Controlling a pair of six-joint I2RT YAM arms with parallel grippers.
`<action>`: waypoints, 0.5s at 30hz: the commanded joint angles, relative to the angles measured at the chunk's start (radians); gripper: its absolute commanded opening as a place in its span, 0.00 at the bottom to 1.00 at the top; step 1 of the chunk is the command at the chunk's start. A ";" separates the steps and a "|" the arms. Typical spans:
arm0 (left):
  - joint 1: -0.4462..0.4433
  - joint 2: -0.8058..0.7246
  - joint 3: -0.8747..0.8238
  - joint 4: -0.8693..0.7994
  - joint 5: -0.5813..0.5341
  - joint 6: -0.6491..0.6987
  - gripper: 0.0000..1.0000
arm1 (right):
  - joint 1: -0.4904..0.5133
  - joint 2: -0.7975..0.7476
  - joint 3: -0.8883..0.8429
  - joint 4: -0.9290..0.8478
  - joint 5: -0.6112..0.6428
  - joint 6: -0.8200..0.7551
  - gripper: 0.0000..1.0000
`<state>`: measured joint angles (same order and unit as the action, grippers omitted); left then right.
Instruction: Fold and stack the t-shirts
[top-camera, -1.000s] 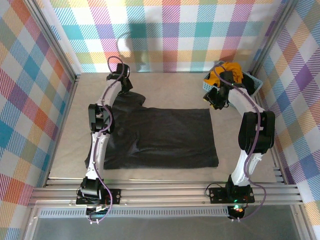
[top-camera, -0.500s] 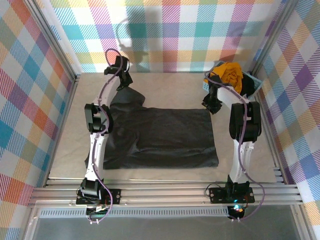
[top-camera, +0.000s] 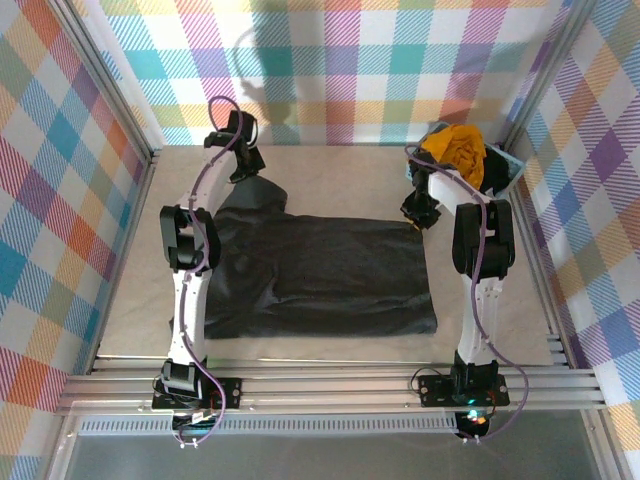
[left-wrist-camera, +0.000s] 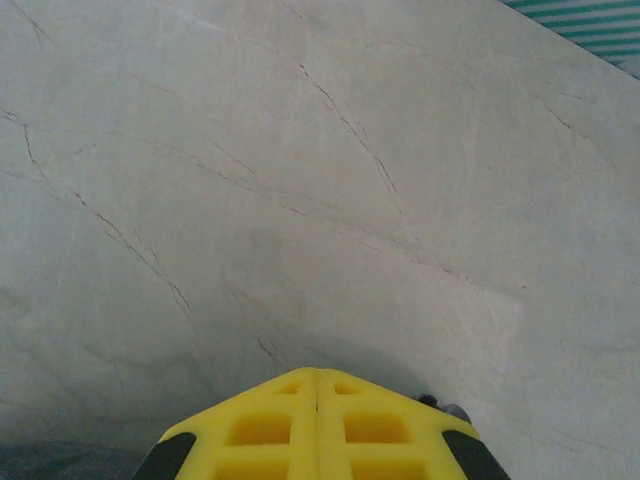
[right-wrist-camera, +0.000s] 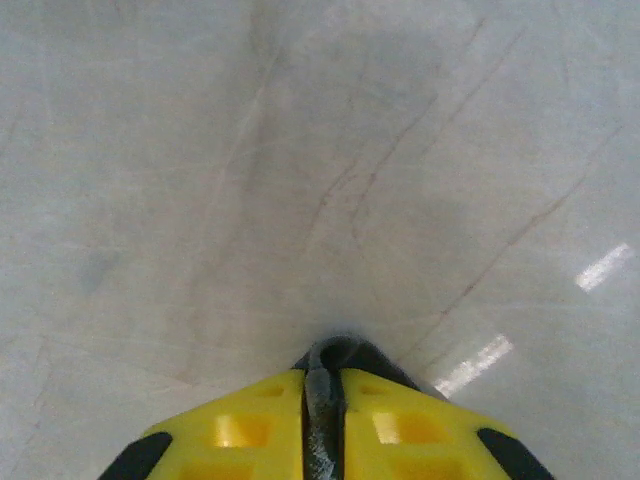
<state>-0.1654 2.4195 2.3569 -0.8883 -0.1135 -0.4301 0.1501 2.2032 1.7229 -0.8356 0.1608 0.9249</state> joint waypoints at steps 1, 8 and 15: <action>-0.011 -0.117 -0.051 -0.011 0.002 -0.020 0.00 | -0.003 0.000 0.028 -0.042 0.019 -0.056 0.02; -0.011 -0.379 -0.362 0.014 -0.038 -0.130 0.00 | -0.002 -0.080 0.034 0.044 -0.068 -0.203 0.00; -0.011 -0.754 -0.810 0.081 -0.079 -0.225 0.00 | -0.002 -0.194 -0.034 0.010 -0.116 -0.252 0.00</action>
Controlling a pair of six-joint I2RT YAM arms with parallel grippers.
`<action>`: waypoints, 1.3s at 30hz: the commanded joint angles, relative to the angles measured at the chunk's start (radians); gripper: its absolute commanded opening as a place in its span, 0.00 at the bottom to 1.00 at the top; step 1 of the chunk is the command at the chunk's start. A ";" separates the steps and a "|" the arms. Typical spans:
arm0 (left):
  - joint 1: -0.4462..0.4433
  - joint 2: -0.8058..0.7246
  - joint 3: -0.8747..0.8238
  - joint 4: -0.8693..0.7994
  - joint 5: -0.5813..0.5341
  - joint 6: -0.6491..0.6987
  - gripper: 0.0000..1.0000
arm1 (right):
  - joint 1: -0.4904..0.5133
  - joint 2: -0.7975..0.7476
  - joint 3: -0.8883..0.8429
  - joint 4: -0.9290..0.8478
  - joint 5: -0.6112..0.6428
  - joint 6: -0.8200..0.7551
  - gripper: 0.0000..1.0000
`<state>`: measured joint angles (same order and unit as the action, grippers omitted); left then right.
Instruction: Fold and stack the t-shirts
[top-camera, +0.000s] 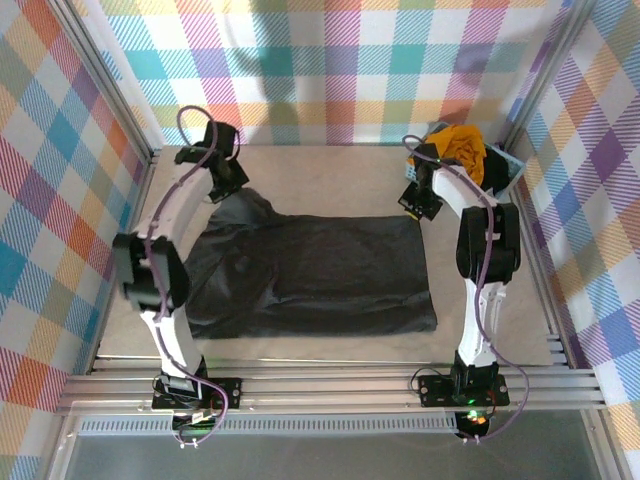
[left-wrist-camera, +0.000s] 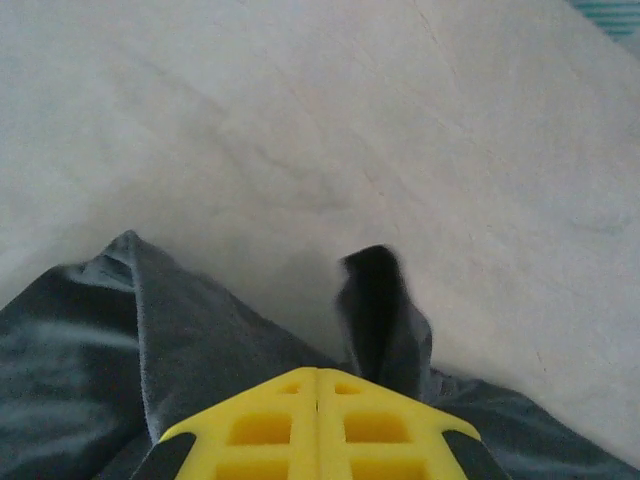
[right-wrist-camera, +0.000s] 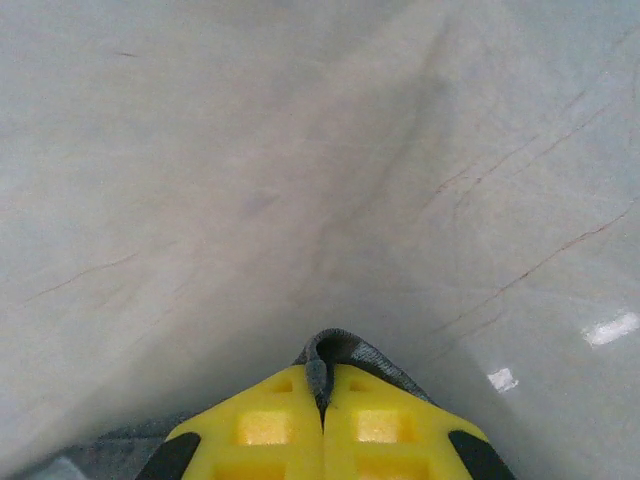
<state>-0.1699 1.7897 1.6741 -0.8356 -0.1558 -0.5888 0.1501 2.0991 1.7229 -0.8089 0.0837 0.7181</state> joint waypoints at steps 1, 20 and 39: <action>-0.007 -0.182 -0.184 0.027 -0.045 -0.076 0.00 | -0.002 -0.119 -0.072 -0.025 -0.043 -0.038 0.00; -0.010 -0.981 -0.859 -0.307 -0.117 -0.327 0.00 | -0.008 -0.505 -0.695 0.017 -0.075 -0.037 0.00; -0.010 -0.963 -0.933 -0.249 -0.121 -0.328 0.00 | -0.006 -0.594 -0.796 -0.022 -0.076 -0.021 0.00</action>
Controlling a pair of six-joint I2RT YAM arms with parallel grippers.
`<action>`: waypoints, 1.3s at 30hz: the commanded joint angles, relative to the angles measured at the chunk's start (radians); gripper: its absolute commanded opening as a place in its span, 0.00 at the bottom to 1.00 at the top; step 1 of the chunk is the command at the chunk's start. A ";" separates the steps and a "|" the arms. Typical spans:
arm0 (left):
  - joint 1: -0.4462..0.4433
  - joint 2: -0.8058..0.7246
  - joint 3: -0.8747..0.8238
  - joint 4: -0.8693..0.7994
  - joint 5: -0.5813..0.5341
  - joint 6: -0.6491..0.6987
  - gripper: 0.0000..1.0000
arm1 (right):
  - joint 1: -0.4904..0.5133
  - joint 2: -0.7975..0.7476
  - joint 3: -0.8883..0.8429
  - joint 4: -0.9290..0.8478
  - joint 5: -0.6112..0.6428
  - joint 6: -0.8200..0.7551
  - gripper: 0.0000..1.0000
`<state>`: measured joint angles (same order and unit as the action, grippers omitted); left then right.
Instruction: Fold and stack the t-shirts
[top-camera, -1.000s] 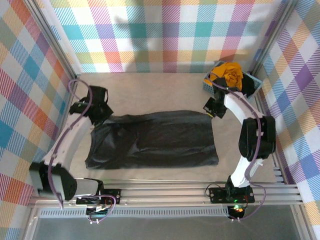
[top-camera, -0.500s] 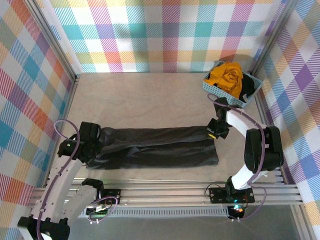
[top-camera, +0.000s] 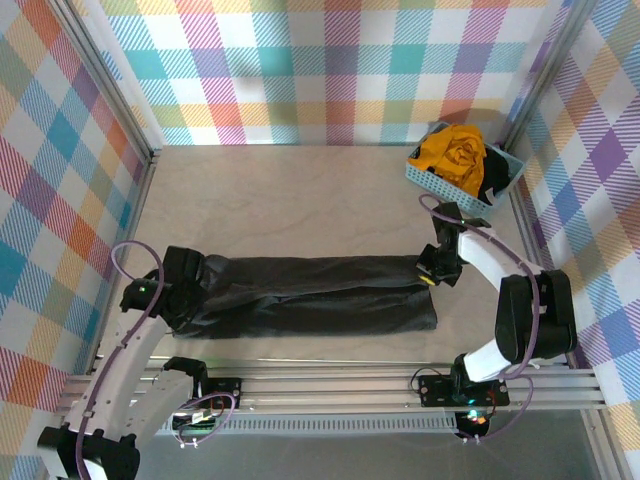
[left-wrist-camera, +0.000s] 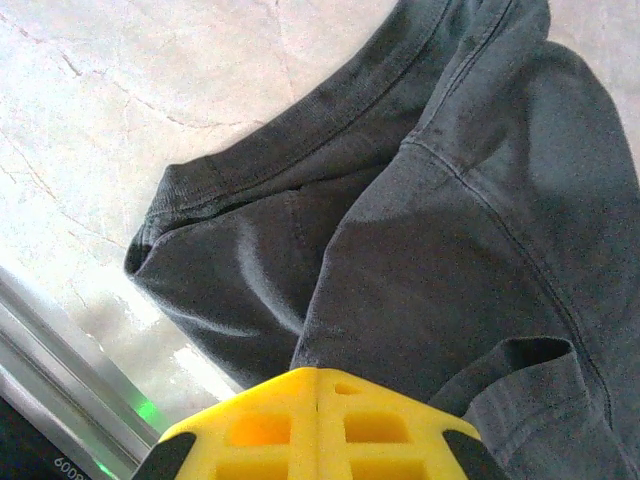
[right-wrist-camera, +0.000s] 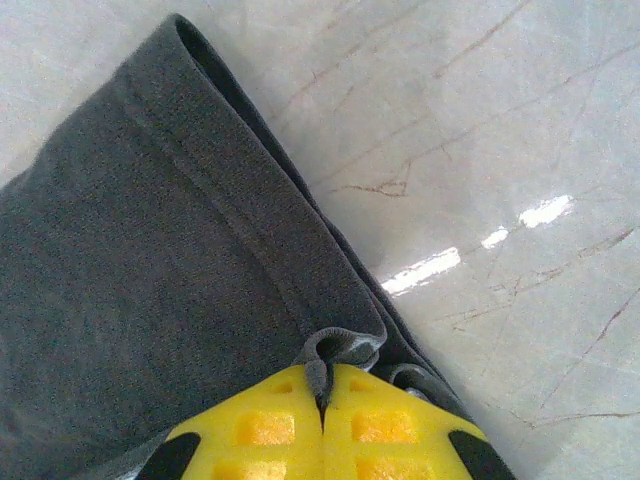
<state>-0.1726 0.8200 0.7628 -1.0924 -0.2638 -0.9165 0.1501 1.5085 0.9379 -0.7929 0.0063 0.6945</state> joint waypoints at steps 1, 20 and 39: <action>-0.007 0.011 -0.025 0.011 -0.013 0.000 0.00 | -0.007 -0.008 -0.015 -0.044 0.010 0.006 0.01; -0.008 0.066 -0.025 0.021 0.062 0.018 0.00 | 0.026 -0.059 0.010 0.020 -0.079 0.086 0.23; -0.235 0.122 0.131 -0.132 0.042 -0.042 0.00 | 0.025 0.060 -0.013 -0.047 -0.007 0.078 0.00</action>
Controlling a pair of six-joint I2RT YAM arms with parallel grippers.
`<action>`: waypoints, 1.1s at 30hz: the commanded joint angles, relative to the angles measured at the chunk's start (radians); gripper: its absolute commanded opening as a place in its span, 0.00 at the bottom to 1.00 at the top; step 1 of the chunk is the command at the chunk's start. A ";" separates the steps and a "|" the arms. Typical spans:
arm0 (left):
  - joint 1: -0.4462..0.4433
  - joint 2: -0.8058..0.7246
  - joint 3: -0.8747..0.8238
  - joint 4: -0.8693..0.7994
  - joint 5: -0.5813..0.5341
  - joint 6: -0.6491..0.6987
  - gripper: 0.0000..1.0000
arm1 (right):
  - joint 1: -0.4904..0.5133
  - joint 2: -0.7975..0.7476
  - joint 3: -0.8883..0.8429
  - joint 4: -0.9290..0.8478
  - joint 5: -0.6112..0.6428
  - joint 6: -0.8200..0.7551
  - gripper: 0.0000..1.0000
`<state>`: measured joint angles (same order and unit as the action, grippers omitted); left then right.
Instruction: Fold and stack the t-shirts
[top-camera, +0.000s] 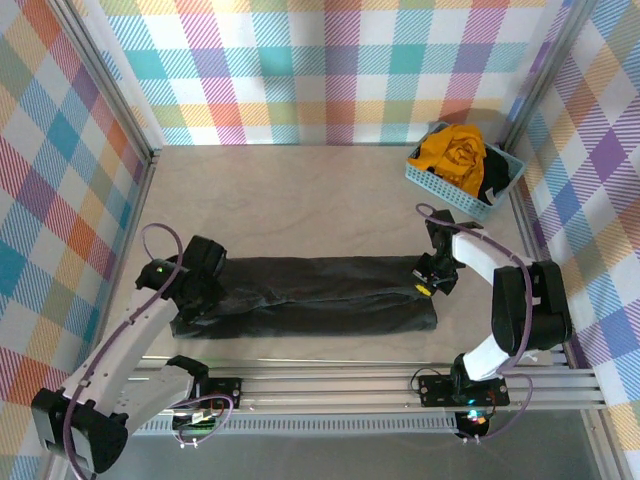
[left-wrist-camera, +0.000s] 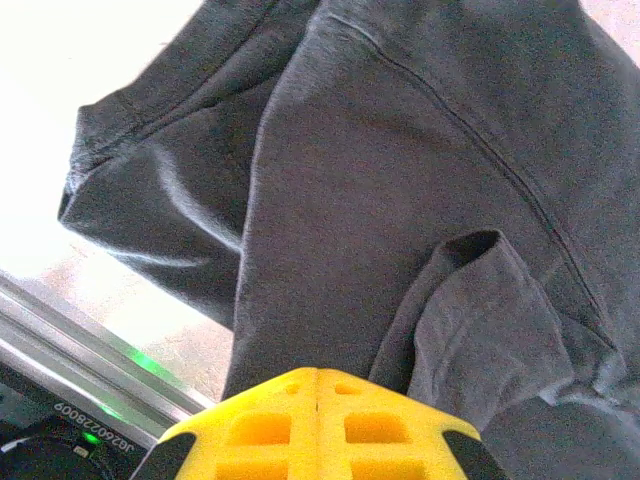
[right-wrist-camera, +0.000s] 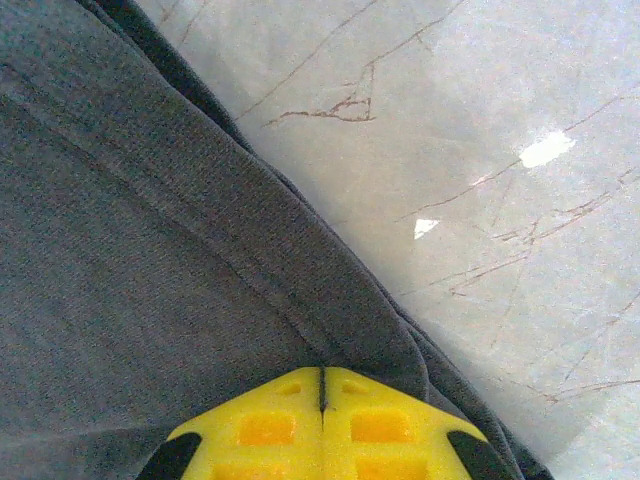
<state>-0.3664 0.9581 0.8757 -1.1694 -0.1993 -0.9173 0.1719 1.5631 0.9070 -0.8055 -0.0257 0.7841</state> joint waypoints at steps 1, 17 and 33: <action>-0.062 -0.016 0.015 -0.047 -0.022 -0.053 0.00 | 0.003 0.003 0.019 -0.036 0.028 -0.013 0.00; -0.253 0.142 -0.055 0.099 -0.011 -0.123 0.00 | 0.003 -0.038 0.049 -0.063 0.043 -0.032 0.00; -0.158 0.245 -0.083 0.211 0.030 -0.072 0.43 | 0.047 -0.038 0.105 -0.001 -0.064 -0.092 0.11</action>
<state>-0.5495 1.1980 0.7582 -0.9630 -0.1738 -1.0176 0.1928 1.5211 0.9657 -0.8238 -0.0284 0.7242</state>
